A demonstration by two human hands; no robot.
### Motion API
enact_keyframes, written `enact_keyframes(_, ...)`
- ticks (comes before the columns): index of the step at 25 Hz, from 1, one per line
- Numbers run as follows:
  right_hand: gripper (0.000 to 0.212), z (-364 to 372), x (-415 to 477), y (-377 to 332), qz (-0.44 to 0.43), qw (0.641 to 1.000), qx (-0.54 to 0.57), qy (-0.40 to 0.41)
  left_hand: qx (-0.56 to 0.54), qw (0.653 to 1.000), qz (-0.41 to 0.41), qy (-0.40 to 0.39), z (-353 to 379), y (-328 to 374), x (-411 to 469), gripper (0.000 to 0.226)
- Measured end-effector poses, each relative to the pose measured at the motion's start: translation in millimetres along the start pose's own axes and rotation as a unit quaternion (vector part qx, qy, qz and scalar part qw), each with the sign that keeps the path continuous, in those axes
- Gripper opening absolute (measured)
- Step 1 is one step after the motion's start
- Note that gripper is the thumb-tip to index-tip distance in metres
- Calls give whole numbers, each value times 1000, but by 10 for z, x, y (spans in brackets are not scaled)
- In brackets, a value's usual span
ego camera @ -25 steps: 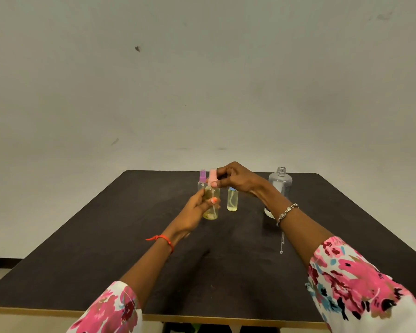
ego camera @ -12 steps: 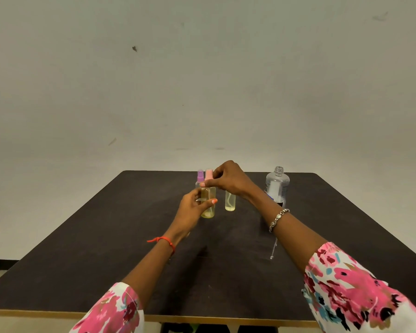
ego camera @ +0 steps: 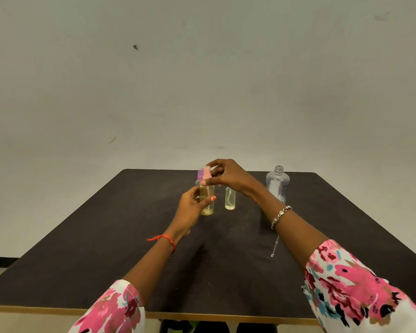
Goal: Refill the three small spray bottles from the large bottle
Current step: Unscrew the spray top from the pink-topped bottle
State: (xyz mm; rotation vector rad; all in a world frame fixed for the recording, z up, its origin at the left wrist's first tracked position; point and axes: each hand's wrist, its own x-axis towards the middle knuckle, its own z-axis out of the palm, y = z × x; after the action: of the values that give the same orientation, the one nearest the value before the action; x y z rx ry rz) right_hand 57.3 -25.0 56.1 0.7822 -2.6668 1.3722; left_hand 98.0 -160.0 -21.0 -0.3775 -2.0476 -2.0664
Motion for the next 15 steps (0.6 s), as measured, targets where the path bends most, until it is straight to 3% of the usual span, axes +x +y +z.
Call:
enact_keyframes(3,34,76,2,15,-13,992,-105,66,8,1000,-10,6,13,2,16,34)
enact_keyframes(11,19,-13,-29,-10,-2,994,-107,-34,28,999,-27,-1,34,-47,16,40)
enact_keyframes(15,32,-42,-37,-29,-3,997,-74,-25,20,1000,-19,-5,40,-56,6,41)
